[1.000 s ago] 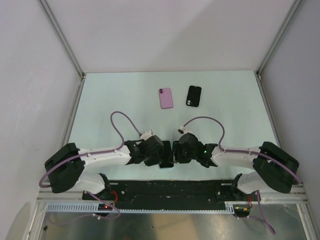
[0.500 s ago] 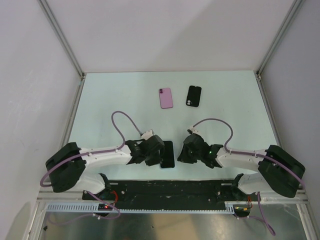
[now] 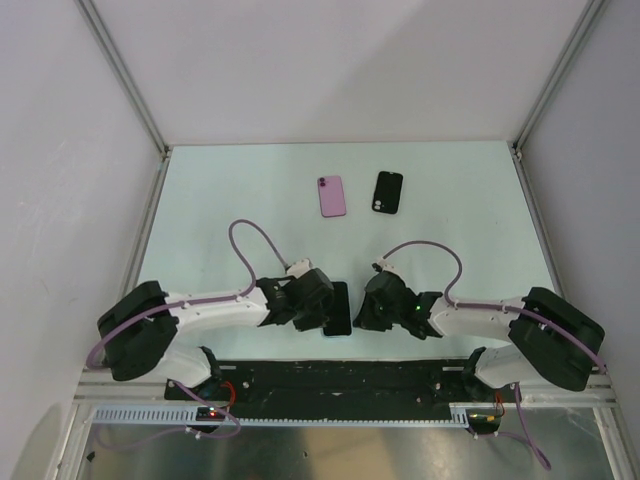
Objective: Put the phone into the phone case
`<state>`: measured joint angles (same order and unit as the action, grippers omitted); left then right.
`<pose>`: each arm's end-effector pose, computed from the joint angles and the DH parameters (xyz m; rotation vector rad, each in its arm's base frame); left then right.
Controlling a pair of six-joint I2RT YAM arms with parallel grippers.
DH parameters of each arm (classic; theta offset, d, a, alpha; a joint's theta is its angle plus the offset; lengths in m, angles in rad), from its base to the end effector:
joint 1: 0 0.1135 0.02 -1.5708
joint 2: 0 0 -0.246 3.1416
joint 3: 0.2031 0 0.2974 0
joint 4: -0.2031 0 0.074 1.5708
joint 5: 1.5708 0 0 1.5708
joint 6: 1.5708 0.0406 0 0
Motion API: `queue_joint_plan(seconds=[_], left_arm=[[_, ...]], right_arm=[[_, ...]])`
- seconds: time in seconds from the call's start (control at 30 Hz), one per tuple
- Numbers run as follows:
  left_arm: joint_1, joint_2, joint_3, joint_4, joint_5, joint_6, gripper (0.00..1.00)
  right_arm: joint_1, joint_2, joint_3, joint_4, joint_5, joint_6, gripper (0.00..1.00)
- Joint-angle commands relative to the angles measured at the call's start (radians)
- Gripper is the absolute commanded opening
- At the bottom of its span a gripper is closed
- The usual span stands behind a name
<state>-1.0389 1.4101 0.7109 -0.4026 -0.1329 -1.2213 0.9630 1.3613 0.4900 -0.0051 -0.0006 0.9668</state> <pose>0.1537 -0.2505 0.1129 -0.2968 2.7613 -0.5212 0.1574 0.2263 0.0818 0.0047 2.6377 0.7850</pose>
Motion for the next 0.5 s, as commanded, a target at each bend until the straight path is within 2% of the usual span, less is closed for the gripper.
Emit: queue_joint_plan(seconds=[0.0,0.23,0.47], left_arm=[[-0.024,0.044,0.045,0.032,0.038,0.007,0.00],[-0.048,0.125,0.079,0.054,0.065,0.003,0.00],[-0.056,0.172,0.042,0.088,0.074,-0.011,0.00]], right_arm=[[0.039,0.078,0.014,0.057,-0.048,0.024,0.00],[0.041,0.106,0.023,0.055,-0.050,0.024,0.00],[0.042,0.116,0.025,0.052,-0.045,0.021,0.00]])
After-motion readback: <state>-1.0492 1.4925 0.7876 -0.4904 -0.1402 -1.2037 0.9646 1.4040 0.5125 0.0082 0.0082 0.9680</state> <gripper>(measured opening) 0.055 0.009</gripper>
